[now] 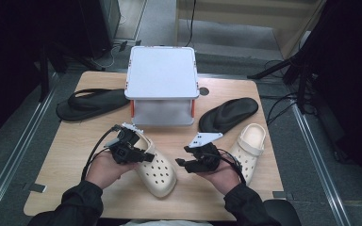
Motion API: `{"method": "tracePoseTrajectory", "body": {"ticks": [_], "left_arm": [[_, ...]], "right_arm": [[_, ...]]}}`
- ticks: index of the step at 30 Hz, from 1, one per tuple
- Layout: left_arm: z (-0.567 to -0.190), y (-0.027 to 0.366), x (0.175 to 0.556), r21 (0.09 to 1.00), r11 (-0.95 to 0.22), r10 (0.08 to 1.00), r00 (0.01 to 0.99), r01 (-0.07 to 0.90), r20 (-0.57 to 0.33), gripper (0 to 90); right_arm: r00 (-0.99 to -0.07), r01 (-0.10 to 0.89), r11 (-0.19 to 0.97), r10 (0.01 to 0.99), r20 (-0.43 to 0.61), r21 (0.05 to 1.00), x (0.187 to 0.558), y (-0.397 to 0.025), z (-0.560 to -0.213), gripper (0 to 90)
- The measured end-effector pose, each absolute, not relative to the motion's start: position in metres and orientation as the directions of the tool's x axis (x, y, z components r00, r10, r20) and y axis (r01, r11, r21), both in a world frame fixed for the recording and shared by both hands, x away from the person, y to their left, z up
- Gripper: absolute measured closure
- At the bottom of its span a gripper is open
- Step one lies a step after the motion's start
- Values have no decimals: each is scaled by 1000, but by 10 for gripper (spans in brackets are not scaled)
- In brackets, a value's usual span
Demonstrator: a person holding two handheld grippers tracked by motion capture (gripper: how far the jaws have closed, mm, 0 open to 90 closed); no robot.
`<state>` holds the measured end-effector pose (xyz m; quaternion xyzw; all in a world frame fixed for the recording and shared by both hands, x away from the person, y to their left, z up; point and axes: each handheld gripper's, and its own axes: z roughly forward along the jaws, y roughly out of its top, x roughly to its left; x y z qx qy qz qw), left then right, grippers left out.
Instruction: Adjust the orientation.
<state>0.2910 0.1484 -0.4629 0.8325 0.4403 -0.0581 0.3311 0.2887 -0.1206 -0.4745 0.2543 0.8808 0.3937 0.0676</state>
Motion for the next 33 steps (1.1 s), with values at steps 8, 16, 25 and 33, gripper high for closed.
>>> {"method": "tracePoseTrajectory", "body": {"ticks": [8, 16, 25, 33], "left_arm": [[-462, 152, 292, 521, -423, 684, 638, 742, -353, 679], [-432, 166, 283, 570, -428, 668, 670, 701, -323, 610], [-425, 193, 305, 587, -437, 688, 674, 681, -270, 900], [-445, 202, 351, 581, -483, 694, 691, 654, -201, 900]], "right_arm": [[-866, 390, 566, 493, 82, 726, 287, -116, -476, 444], [-869, 385, 538, 484, 99, 750, 278, -112, -472, 466], [-874, 390, 497, 466, 141, 775, 258, -102, -467, 605], [-873, 417, 501, 452, 181, 759, 239, -82, -476, 851]]}}
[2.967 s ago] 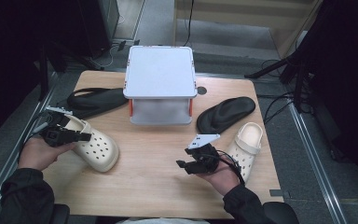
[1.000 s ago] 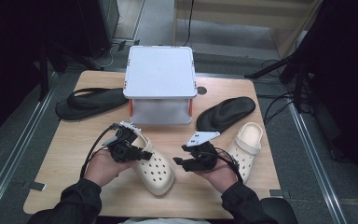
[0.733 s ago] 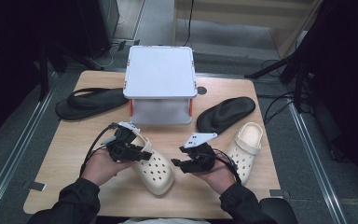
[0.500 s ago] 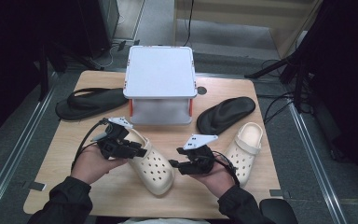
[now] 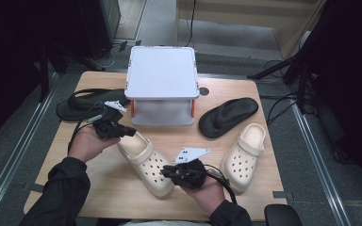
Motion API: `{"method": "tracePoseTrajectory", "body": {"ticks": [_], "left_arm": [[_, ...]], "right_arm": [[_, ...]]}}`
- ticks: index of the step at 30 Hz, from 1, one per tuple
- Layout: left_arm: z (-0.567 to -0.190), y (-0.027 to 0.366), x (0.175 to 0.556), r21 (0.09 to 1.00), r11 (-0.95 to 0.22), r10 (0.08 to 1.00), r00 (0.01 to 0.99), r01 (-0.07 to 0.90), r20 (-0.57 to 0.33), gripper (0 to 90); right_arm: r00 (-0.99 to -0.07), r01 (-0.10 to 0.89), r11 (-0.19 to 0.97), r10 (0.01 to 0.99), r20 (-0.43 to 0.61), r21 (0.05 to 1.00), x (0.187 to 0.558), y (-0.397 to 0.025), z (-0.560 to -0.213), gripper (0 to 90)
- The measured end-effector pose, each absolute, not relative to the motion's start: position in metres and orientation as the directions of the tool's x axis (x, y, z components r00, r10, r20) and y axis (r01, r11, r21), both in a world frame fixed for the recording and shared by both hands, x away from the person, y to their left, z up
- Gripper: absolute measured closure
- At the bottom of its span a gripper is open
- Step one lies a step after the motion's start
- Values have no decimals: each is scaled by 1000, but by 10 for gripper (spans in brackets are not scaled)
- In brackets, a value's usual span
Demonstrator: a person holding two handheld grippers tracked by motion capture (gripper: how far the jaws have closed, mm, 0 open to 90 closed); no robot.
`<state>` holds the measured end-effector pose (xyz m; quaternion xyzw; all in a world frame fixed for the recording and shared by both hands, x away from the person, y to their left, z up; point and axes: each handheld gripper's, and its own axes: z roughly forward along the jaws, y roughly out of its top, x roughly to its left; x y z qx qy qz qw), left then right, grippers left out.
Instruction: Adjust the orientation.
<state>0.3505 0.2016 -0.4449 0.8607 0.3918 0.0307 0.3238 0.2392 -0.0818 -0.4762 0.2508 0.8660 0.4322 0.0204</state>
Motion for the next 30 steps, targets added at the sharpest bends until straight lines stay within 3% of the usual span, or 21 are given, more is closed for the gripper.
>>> {"method": "tracePoseTrajectory", "body": {"ticks": [2, 15, 17, 30], "left_arm": [[-453, 204, 359, 580, -475, 691, 689, 661, -219, 900], [-481, 227, 389, 589, -431, 730, 648, 684, -217, 900], [-479, 226, 394, 565, -501, 728, 672, 656, -136, 900], [-485, 226, 397, 543, -534, 717, 687, 649, -116, 900]], "right_arm": [[-876, 424, 505, 441, 198, 752, 235, -75, -479, 898], [-895, 412, 561, 396, 205, 717, 205, -40, -500, 900], [-894, 418, 570, 395, 210, 707, 202, -37, -505, 900], [-886, 436, 593, 414, 207, 678, 205, -38, -514, 900]]}}
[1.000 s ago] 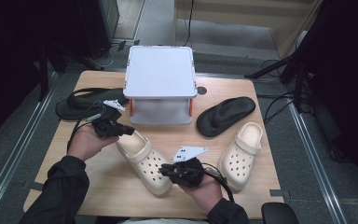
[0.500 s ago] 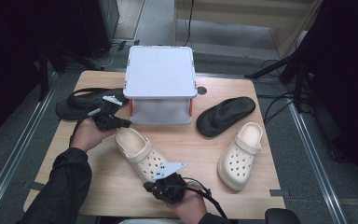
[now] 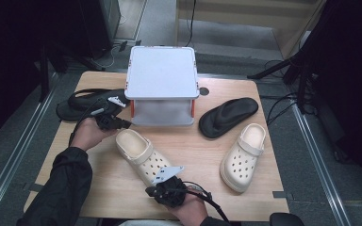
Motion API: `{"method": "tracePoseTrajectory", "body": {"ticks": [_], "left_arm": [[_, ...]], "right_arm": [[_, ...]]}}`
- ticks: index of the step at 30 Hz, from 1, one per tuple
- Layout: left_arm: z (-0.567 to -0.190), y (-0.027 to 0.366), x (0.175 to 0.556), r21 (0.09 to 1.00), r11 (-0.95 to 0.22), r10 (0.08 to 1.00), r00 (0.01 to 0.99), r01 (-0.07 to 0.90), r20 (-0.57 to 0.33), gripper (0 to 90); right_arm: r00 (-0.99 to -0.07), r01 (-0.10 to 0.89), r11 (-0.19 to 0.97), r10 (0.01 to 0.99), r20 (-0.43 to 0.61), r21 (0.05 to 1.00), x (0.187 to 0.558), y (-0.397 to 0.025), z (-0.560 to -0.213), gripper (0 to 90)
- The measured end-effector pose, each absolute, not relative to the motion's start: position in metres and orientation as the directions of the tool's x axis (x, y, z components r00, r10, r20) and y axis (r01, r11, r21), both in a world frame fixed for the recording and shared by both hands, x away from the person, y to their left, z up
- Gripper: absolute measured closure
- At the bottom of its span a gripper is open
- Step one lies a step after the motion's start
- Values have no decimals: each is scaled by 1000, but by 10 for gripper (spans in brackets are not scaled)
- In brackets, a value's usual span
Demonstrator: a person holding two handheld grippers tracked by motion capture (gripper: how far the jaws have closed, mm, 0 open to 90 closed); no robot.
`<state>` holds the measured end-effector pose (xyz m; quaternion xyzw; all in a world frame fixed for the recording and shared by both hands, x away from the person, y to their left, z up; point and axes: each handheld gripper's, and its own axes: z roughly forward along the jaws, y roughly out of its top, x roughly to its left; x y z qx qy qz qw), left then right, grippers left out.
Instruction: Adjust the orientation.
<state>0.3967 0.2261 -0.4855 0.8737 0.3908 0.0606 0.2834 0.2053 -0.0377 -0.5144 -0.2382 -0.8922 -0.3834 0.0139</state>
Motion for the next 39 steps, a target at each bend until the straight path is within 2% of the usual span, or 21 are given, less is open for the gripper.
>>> {"method": "tracePoseTrajectory", "body": {"ticks": [6, 26, 39], "left_arm": [[-485, 229, 393, 542, -541, 714, 691, 644, -108, 900], [-487, 242, 370, 528, -522, 709, 685, 670, -167, 900], [-487, 243, 332, 507, -533, 695, 692, 678, -194, 900]], "right_arm": [[-876, 453, 584, 433, 213, 674, 210, -42, -514, 900], [-826, 513, 527, 518, 223, 678, 236, -78, -501, 900], [-787, 568, 482, 554, 271, 667, 264, -98, -497, 900]]}}
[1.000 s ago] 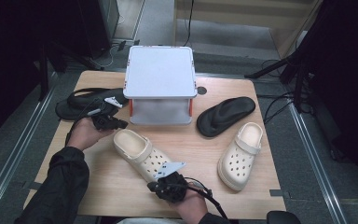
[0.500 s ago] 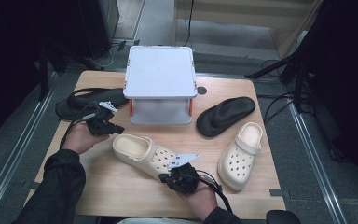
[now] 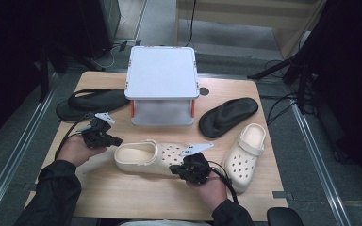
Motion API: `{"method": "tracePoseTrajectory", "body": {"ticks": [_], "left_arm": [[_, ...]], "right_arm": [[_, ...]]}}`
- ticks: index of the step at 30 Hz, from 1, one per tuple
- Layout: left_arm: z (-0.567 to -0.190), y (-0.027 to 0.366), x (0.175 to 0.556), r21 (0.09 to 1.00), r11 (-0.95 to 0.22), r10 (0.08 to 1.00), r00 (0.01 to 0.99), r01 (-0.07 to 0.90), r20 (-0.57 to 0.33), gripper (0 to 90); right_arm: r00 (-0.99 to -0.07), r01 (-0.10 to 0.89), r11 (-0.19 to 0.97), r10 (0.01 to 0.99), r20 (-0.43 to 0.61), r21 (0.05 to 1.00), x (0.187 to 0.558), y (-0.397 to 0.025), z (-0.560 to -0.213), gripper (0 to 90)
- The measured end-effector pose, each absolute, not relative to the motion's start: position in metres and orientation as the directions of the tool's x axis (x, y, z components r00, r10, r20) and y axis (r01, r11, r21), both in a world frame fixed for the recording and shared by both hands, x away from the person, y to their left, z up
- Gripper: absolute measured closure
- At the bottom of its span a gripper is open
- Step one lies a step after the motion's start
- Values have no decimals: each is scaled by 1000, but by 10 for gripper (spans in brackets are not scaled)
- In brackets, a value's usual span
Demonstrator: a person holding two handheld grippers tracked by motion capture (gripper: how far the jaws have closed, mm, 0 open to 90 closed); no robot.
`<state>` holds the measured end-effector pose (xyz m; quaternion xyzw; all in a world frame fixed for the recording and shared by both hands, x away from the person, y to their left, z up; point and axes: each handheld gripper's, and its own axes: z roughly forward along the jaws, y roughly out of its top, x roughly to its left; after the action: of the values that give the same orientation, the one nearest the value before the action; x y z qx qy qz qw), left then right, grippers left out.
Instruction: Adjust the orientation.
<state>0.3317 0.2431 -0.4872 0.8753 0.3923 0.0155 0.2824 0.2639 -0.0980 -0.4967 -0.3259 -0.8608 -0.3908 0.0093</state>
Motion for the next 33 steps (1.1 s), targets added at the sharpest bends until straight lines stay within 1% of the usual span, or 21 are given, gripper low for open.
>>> {"method": "tracePoseTrajectory", "body": {"ticks": [5, 6, 7, 9, 11, 14, 22, 27, 29, 33], "left_arm": [[-488, 244, 319, 503, -534, 683, 698, 679, -217, 900], [-489, 244, 316, 503, -527, 682, 694, 685, -229, 900], [-490, 244, 309, 498, -508, 681, 682, 702, -267, 900], [-491, 243, 302, 498, -505, 674, 683, 705, -282, 900], [-491, 242, 295, 496, -518, 667, 692, 697, -277, 900], [-491, 239, 289, 493, -525, 661, 697, 694, -277, 900], [-494, 226, 260, 499, -527, 626, 711, 688, -319, 900], [-496, 217, 251, 500, -542, 598, 728, 676, -335, 900], [-496, 210, 247, 503, -563, 578, 748, 656, -327, 900], [-496, 203, 244, 503, -569, 567, 753, 651, -333, 900]], "right_arm": [[-785, 569, 481, 560, 266, 667, 271, -100, -495, 900], [-784, 568, 479, 562, 263, 670, 274, -101, -494, 900], [-783, 567, 477, 564, 261, 672, 276, -101, -494, 900], [-778, 579, 470, 563, 278, 667, 280, -102, -494, 900], [-770, 590, 460, 568, 290, 664, 283, -103, -494, 900], [-768, 588, 459, 575, 282, 666, 285, -103, -494, 900], [-784, 558, 487, 575, 235, 672, 298, -93, -493, 900], [-792, 548, 498, 568, 226, 672, 304, -87, -493, 900], [-793, 547, 501, 566, 225, 671, 304, -85, -493, 900], [-798, 543, 506, 560, 224, 670, 304, -82, -494, 900]]}}
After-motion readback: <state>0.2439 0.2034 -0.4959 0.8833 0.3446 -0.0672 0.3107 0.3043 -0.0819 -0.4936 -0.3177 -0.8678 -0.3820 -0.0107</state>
